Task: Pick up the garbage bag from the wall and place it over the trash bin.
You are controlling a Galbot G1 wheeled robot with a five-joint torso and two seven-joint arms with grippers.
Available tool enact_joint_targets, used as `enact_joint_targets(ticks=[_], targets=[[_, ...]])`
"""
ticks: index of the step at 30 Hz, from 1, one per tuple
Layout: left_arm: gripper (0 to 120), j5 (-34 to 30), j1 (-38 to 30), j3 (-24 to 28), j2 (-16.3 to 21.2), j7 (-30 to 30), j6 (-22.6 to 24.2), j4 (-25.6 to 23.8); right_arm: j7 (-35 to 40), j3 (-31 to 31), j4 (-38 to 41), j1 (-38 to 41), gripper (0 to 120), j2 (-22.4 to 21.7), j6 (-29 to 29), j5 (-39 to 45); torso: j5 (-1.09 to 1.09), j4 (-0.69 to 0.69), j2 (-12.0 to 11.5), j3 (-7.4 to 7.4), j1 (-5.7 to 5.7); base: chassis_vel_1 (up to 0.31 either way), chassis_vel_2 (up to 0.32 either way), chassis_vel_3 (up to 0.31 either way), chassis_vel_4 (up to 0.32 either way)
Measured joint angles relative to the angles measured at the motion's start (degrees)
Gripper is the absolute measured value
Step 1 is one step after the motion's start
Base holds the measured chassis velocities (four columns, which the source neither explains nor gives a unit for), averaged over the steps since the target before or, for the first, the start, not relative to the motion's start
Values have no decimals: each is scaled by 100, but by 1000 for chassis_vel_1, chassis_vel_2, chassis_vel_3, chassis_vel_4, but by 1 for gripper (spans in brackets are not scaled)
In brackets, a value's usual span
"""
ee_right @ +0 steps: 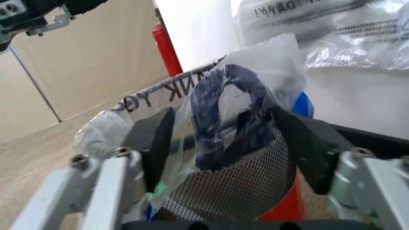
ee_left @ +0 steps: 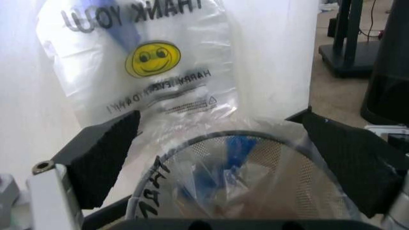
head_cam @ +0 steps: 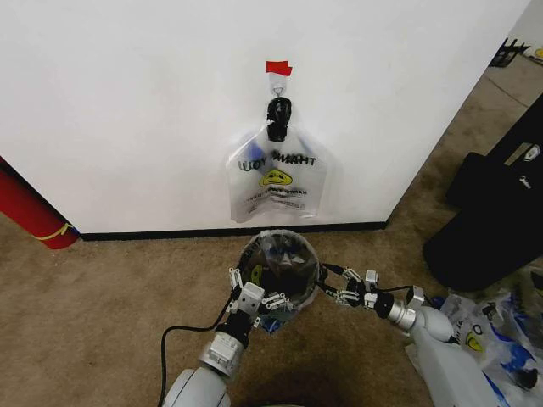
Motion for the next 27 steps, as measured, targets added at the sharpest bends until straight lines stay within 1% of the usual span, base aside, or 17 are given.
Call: enact_joint_targets(ticks=[2, 4, 6, 8, 9, 10, 11, 13, 14, 15, 16, 25, 27], targets=[[100, -5, -8, 2, 0, 0, 0, 6, -2, 1, -4, 0, 54, 0, 0, 0, 0, 0, 0, 0, 0, 0, 0, 0, 0], [100, -61, -76, 9, 7, -2, 0, 51, -4, 3, -55, 12, 42, 4, 4, -2, 0, -1, 0, 0, 0, 0, 0, 0, 0], [100, -112, -124, 2, 21, -5, 0, 70, -2, 3, -99, 28, 36, 24, 13, -14, 0, 0, 0, 0, 0, 0, 0, 0, 0], [100, -169, -175, -6, 47, -11, 5, 86, 9, 12, -140, 49, 26, 54, 25, -20, 0, 0, 0, 0, 0, 0, 0, 0, 0], [100, -169, -175, -6, 47, -11, 5, 86, 9, 12, -140, 49, 26, 54, 25, -20, 0, 0, 0, 0, 0, 0, 0, 0, 0], [100, -187, -189, -7, 58, -13, 9, 90, 14, 21, -151, 52, 20, 62, 30, -19, 0, 0, 0, 0, 0, 0, 0, 0, 0], [100, -193, -193, -7, 61, -13, 10, 91, 17, 24, -154, 53, 20, 64, 31, -17, 0, 0, 0, 0, 0, 0, 0, 0, 0], [100, -216, -214, -8, 69, -16, 13, 105, 22, 45, -183, 53, 9, 65, 41, -2, 0, 0, 0, 0, 0, 0, 0, 0, 0], [100, -217, -216, -8, 69, -16, 13, 108, 22, 47, -185, 53, 7, 64, 41, 0, 0, 0, 0, 0, 0, 0, 0, 0, 0], [100, -222, -222, -8, 70, -18, 13, 116, 16, 62, -214, 53, 2, 62, 43, 20, 0, 0, 0, 0, 0, 0, 0, 0, 0], [100, -225, -226, -8, 70, -20, 13, 126, 11, 71, -237, 54, 0, 57, 44, 49, 0, 0, 0, 0, 0, 0, 0, 0, 0], [100, -229, -250, 9, 67, -22, 9, 170, 35, 31, -457, 28, 0, 47, 96, 340, 0, 0, 0, 0, 0, 0, 0, 0, 0], [100, -229, -247, 12, 63, -23, 6, 182, 154, -55, -555, 24, 0, 51, 155, 444, 1, 0, 0, 0, 0, 0, 0, 0, 0]])
